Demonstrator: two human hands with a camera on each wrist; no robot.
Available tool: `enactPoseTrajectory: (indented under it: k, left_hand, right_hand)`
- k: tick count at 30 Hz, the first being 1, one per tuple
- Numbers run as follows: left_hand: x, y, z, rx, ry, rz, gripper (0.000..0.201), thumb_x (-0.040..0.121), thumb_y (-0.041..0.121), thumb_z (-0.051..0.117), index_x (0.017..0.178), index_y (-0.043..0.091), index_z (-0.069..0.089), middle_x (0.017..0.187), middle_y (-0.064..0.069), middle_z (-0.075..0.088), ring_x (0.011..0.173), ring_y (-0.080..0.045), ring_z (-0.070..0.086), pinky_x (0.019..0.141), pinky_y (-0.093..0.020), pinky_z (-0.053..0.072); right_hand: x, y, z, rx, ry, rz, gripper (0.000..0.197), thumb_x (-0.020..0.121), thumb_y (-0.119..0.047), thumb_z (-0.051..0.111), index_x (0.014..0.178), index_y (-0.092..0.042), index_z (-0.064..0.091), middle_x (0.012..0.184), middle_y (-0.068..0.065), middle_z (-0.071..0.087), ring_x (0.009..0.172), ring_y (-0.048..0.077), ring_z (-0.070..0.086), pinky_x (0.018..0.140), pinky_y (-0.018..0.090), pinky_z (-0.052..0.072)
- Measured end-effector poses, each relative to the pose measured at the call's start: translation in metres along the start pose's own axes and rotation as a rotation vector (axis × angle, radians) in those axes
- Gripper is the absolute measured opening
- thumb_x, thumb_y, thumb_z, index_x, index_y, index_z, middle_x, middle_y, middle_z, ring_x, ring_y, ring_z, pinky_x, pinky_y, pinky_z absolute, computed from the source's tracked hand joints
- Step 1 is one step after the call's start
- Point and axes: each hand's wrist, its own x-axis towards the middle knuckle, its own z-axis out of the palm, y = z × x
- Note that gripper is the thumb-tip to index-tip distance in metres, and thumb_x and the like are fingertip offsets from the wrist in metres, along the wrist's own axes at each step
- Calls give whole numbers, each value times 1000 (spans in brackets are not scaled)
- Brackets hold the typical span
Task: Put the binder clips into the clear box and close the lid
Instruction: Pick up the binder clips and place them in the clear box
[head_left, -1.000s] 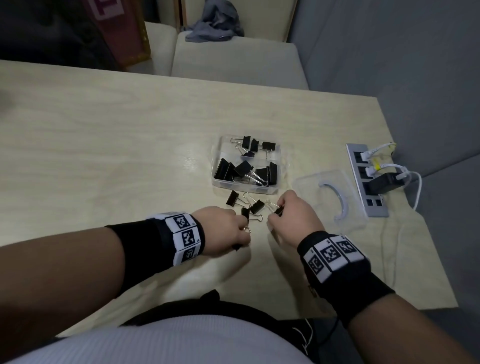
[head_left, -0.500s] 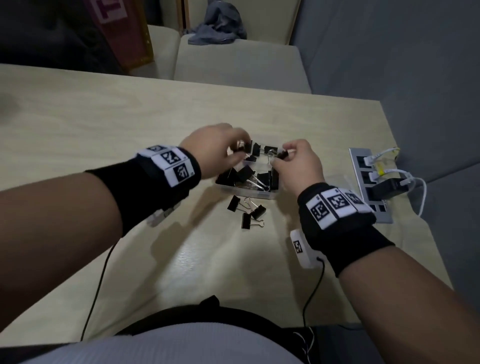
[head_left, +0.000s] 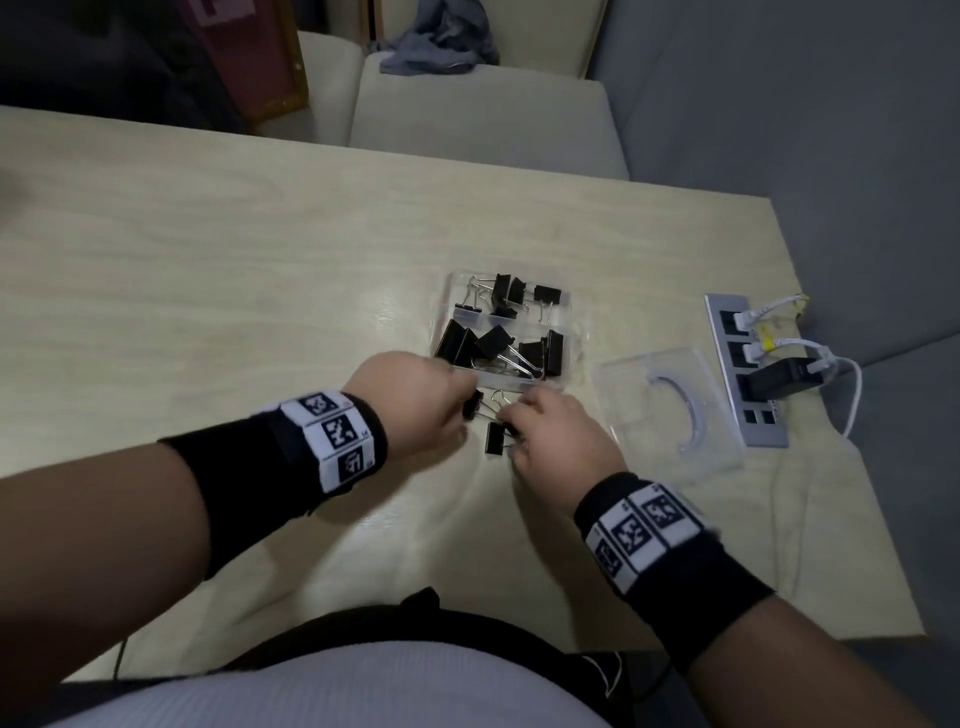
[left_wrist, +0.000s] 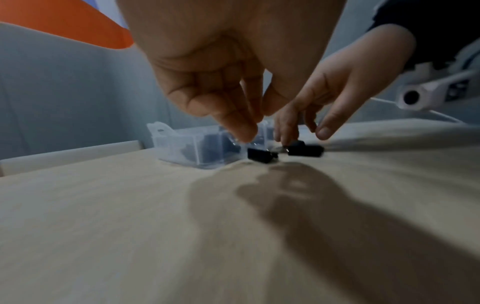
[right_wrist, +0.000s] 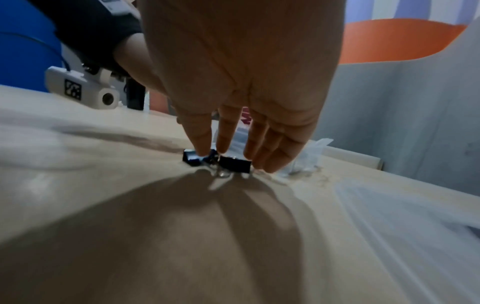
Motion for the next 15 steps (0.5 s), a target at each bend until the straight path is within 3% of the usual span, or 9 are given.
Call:
enactPoseTrajectory:
  k: [5, 12, 15]
  left_hand:
    - [-2, 2, 28, 79, -49, 76, 33, 92, 38, 40, 124, 33, 43, 109, -5, 56, 90, -30, 61, 63, -34, 41]
    - [5, 4, 30, 45, -88, 10, 28, 95, 38, 43, 115, 20, 52, 115, -8, 50, 102, -30, 54, 74, -40, 49]
    - [4, 6, 26, 72, -85, -19, 30, 93, 31, 48, 120, 18, 49, 121, -8, 44, 108, -30, 49, 76, -42, 48]
  right_hand:
    - [-5, -1, 17, -1, 51, 49, 25, 93, -16, 51, 118, -20, 51, 121, 7, 46, 108, 28, 43, 79, 39, 49]
    - [-4, 4, 13, 198, 7, 177, 23, 87, -17, 57, 109, -25, 51, 109, 4, 42, 93, 25, 52, 80, 40, 53]
    - [-4, 7, 11, 269, -18, 217, 22, 86, -17, 62, 105, -25, 52, 106, 1, 40, 89, 23, 54, 80, 35, 52]
